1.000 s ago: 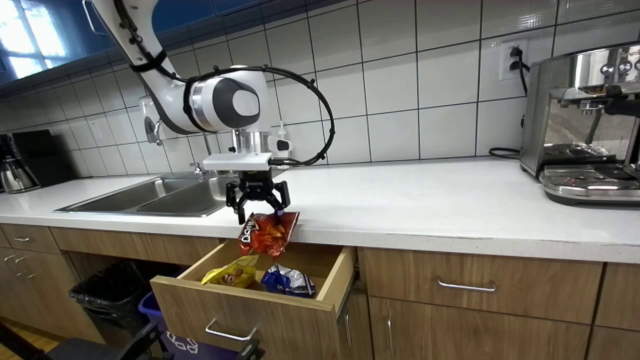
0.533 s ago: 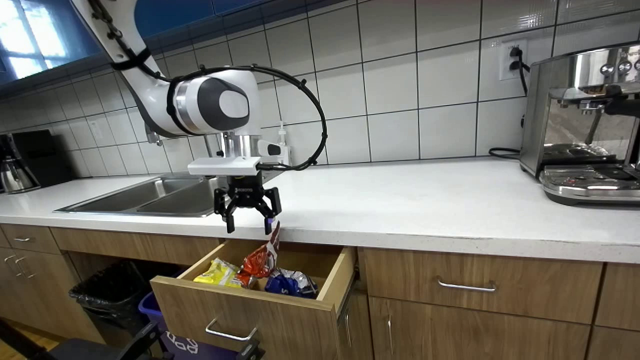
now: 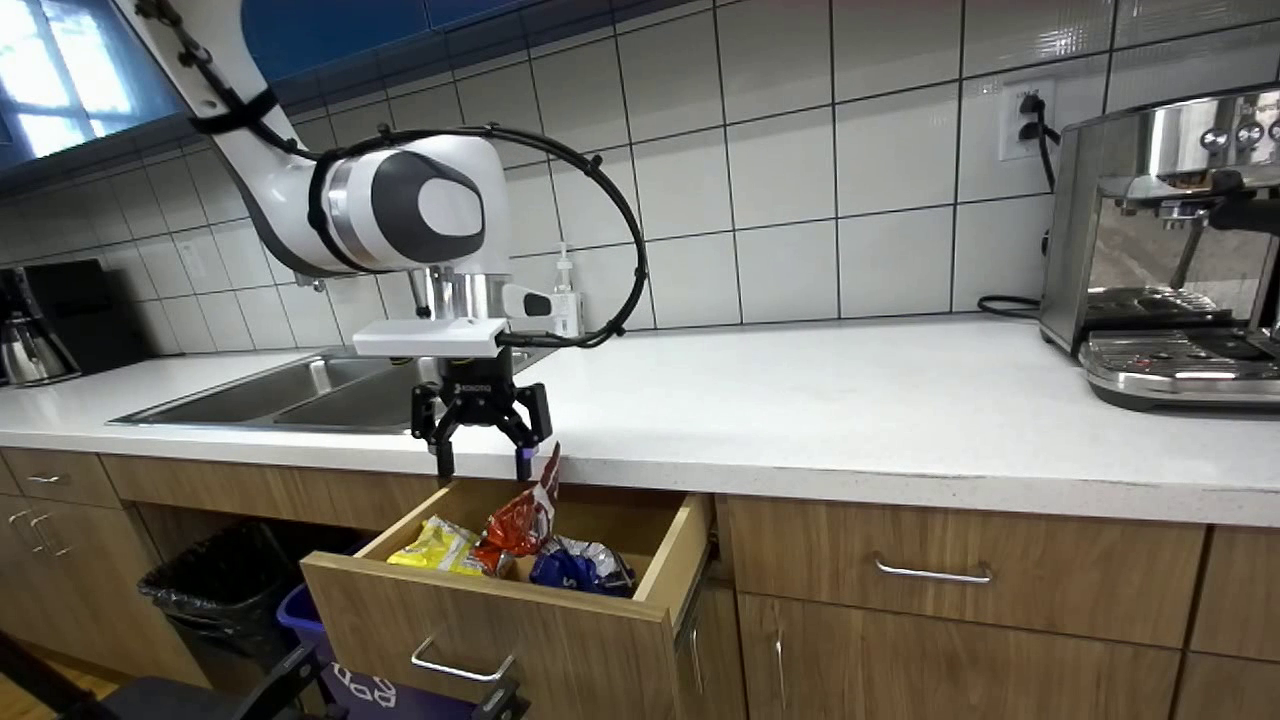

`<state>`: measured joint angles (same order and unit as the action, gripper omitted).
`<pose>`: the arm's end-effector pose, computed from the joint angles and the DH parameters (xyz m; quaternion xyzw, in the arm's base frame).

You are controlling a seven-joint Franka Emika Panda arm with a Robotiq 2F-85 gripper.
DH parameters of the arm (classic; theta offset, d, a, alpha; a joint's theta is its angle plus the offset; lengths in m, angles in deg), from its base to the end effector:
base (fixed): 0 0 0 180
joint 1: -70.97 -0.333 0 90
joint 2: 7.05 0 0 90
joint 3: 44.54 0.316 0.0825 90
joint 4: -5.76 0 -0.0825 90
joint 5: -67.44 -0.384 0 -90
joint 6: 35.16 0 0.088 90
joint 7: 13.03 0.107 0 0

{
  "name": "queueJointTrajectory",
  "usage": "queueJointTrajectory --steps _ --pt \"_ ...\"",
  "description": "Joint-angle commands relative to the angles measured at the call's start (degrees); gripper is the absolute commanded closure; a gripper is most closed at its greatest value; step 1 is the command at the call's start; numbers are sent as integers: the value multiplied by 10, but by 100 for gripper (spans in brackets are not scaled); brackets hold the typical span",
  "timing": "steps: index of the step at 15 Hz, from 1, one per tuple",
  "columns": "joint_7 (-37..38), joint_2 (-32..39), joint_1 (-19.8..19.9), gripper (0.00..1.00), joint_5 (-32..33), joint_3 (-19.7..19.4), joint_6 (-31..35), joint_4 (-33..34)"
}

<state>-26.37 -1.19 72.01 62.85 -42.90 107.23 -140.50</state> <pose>0.4354 0.0045 0.2178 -0.9923 -0.0874 0.0817 0.0324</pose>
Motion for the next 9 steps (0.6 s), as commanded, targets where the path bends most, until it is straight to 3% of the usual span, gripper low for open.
queueJointTrajectory --steps 1,9 --pt "3 -16 1 0 -16 -2 7 -16" --pt "0 35 8 0 -11 -15 31 15"
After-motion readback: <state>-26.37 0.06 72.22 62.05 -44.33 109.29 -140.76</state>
